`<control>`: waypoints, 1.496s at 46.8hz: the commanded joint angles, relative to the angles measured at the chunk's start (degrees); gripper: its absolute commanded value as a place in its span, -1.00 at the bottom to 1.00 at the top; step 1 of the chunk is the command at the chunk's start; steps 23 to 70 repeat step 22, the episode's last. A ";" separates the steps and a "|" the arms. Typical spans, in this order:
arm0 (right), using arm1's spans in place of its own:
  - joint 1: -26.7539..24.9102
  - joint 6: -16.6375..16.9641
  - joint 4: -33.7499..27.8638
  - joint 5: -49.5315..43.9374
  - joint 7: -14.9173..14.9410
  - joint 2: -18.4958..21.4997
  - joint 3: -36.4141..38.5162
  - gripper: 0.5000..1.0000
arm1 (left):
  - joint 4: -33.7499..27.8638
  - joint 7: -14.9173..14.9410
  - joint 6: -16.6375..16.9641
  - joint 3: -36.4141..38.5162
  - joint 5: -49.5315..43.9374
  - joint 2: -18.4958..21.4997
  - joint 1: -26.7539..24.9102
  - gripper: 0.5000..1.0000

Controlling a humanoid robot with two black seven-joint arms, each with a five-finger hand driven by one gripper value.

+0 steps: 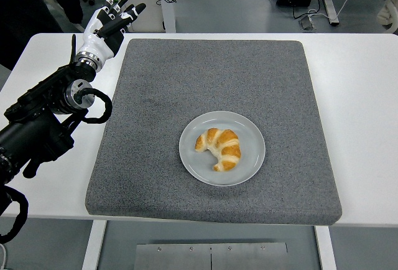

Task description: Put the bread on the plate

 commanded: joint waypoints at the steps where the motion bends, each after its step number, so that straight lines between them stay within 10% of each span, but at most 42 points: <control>1: 0.00 -0.01 -0.06 0.00 0.01 0.00 0.00 1.00 | 0.92 0.00 0.01 -1.30 -0.42 -1.00 -0.09 0.85; 70: 0.08 0.16 0.11 0.00 -0.08 0.00 0.00 1.00 | 6.20 0.00 -0.08 -3.67 -2.26 -4.96 0.79 0.85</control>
